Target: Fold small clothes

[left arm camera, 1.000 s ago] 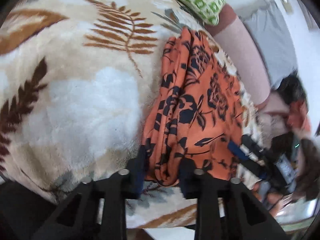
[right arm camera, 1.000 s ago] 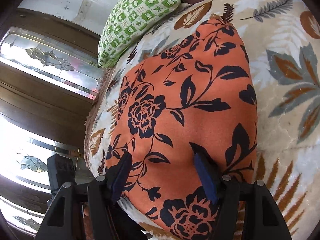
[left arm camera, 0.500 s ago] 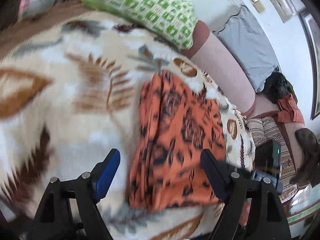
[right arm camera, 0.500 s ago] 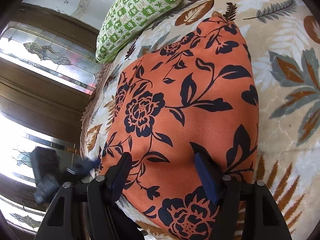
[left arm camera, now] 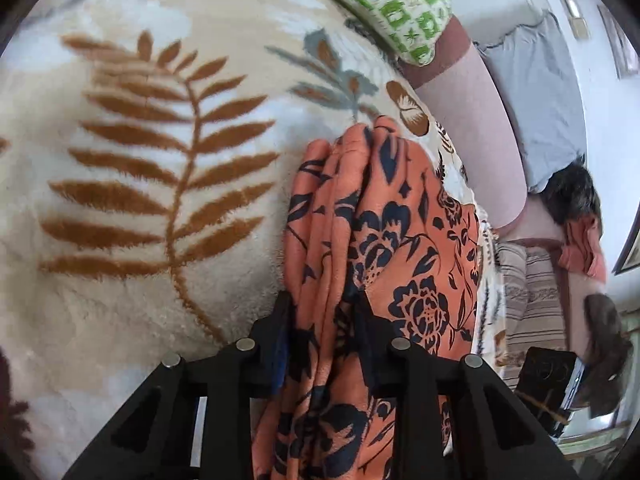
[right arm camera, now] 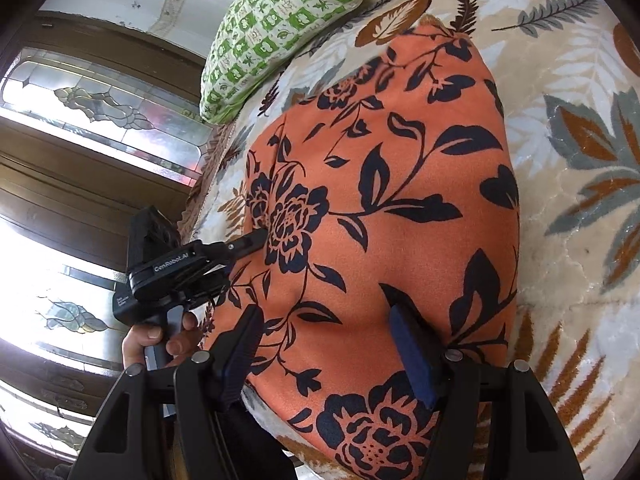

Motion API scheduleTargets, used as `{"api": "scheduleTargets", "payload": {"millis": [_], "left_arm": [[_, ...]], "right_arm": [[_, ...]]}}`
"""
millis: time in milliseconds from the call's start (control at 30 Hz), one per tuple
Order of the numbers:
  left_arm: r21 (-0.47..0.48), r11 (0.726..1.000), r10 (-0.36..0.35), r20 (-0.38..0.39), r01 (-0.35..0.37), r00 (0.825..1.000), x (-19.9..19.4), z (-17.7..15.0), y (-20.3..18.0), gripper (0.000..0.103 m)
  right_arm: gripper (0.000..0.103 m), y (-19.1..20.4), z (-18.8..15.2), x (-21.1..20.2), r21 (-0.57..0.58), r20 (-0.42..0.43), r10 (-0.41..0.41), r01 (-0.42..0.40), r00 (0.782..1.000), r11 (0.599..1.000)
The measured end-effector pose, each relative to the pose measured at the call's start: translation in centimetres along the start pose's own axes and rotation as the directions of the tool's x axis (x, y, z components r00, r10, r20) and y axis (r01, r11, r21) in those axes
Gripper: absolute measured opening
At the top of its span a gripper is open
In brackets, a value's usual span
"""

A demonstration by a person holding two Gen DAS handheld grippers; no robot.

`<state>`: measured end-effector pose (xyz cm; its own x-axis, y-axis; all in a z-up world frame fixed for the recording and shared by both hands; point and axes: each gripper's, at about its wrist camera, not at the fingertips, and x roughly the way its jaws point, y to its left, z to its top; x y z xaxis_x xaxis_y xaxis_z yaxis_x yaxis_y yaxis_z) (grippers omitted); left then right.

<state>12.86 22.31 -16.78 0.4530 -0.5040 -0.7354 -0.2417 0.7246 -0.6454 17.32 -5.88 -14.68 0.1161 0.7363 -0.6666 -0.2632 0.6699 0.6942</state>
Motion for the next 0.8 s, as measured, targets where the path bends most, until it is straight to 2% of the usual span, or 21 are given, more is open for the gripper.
{"api": "scheduleTargets", "payload": {"millis": [100, 167, 233, 367, 433, 467, 500, 533, 567, 667, 733, 800], "left_arm": [[0.123, 0.989, 0.079, 0.030, -0.082, 0.996, -0.3, -0.2, -3.0, 0.034], [0.151, 0.984, 0.088, 0.049, -0.095, 0.995, 0.0, 0.5, -4.4, 0.054], [0.158, 0.983, 0.088, 0.064, -0.098, 0.994, 0.3, 1.2, -5.1, 0.063], [0.155, 0.984, 0.072, 0.125, -0.091, 0.989, 0.2, 3.2, -5.6, 0.069], [0.150, 0.981, 0.102, 0.130, -0.121, 0.986, 0.9, 4.1, -5.5, 0.069], [0.149, 0.979, 0.125, 0.115, -0.142, 0.985, 1.4, 4.4, -5.2, 0.062], [0.134, 0.979, 0.148, 0.057, -0.155, 0.987, 2.9, 4.9, -4.4, 0.046], [0.114, 0.984, 0.135, 0.024, -0.137, 0.990, 3.6, 5.1, -3.7, 0.033], [0.094, 0.989, 0.114, 0.033, -0.116, 0.993, 3.5, 5.1, -3.2, 0.028], [0.178, 0.967, 0.169, 0.088, -0.183, 0.982, 3.0, 4.5, -4.7, 0.022], [0.211, 0.954, 0.195, 0.107, -0.214, 0.975, 3.0, 4.1, -5.4, 0.022], [0.215, 0.952, 0.195, 0.115, -0.216, 0.974, 2.5, 4.0, -5.7, 0.025]], "right_arm": [[0.069, -0.4, 0.1, -0.1, 0.007, -0.003, 0.014, -0.014, 1.000, 1.000], [0.069, -0.7, 0.1, -0.2, 0.023, -0.001, 0.034, -0.034, 0.999, 0.999], [0.069, -0.9, 0.1, -0.3, 0.027, -0.003, 0.046, -0.046, 0.999, 0.999], [0.069, -0.8, 0.1, -0.4, 0.020, -0.012, 0.047, -0.046, 0.999, 0.999], [0.069, -0.9, 0.1, -0.4, 0.019, -0.013, 0.045, -0.045, 0.999, 0.999], [0.069, -0.9, 0.1, -0.4, 0.018, -0.014, 0.044, -0.044, 0.999, 0.999], [0.069, -0.9, 0.1, -0.4, 0.016, -0.017, 0.043, -0.043, 0.999, 0.999], [0.069, -0.9, 0.1, -0.4, 0.015, -0.018, 0.042, -0.042, 0.999, 0.999], [0.069, -0.8, 0.1, -0.4, 0.014, -0.019, 0.043, -0.043, 0.999, 0.999], [0.069, -0.6, 0.0, -0.4, 0.005, -0.019, 0.032, -0.032, 0.999, 0.999], [0.069, -0.6, 0.1, -0.2, 0.007, -0.020, 0.026, -0.026, 0.999, 1.000], [0.069, -0.5, 0.2, -0.3, 0.014, -0.019, 0.025, -0.024, 1.000, 1.000]]}}
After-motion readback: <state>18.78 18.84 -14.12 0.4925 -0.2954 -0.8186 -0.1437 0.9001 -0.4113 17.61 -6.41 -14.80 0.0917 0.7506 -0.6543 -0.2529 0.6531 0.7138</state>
